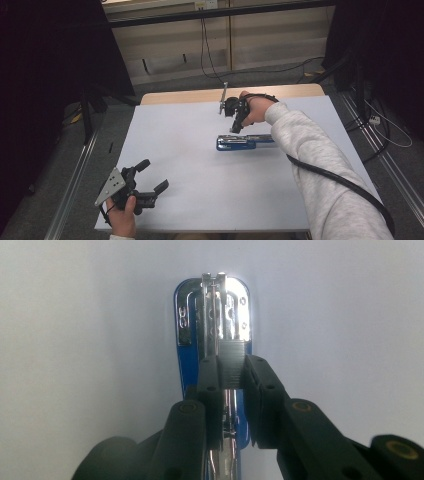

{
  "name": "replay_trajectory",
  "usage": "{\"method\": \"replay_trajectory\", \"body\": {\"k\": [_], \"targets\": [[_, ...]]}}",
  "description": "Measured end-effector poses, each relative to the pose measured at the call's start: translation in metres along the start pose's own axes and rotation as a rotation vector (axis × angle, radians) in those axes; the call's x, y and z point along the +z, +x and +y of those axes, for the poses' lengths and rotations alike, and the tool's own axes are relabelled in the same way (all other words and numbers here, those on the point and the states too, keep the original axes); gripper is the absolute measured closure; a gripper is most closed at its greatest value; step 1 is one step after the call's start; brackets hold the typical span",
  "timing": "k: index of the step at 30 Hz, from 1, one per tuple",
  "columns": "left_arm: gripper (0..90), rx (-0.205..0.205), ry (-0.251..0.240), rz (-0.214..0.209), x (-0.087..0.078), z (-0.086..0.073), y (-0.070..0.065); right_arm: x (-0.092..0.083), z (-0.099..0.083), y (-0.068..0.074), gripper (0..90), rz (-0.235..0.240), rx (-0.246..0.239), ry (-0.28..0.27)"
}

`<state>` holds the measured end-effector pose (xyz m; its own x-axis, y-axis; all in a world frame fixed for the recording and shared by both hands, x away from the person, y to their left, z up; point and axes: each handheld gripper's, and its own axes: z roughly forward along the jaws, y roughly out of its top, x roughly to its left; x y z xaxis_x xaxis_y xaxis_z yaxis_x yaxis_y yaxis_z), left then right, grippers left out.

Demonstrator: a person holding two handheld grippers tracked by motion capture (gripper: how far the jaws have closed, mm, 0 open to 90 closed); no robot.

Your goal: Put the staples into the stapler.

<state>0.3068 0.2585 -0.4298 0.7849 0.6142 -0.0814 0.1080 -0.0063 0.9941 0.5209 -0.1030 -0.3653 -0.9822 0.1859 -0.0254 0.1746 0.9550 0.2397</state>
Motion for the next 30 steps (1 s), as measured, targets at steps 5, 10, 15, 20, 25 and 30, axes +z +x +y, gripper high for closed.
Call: {"method": "replay_trajectory", "body": {"k": [5, 10, 15, 20, 25, 30], "targets": [[2.9, -0.001, 0.003, -0.009, 0.000, 0.000, -0.001, 0.000, 0.000, 0.000, 78.8, -0.003, 0.011, -0.005], [2.9, -0.001, 0.007, -0.011, 0.001, 0.000, -0.002, 0.001, 0.003, 0.001, 78.7, -0.004, 0.029, -0.039], [2.9, 0.005, 0.006, -0.006, 0.001, 0.000, -0.001, 0.005, 0.005, 0.001, 78.8, 0.004, 0.019, -0.055], [2.9, 0.009, 0.004, -0.010, 0.001, 0.000, -0.001, 0.010, 0.005, 0.000, 78.7, 0.011, 0.021, -0.070], [2.9, 0.006, 0.007, -0.012, 0.003, 0.000, -0.001, 0.013, 0.007, 0.001, 78.8, 0.020, 0.023, -0.077], [2.9, 0.011, 0.009, -0.007, 0.004, 0.000, -0.001, 0.013, 0.008, 0.001, 78.8, 0.018, 0.018, -0.080]]}}
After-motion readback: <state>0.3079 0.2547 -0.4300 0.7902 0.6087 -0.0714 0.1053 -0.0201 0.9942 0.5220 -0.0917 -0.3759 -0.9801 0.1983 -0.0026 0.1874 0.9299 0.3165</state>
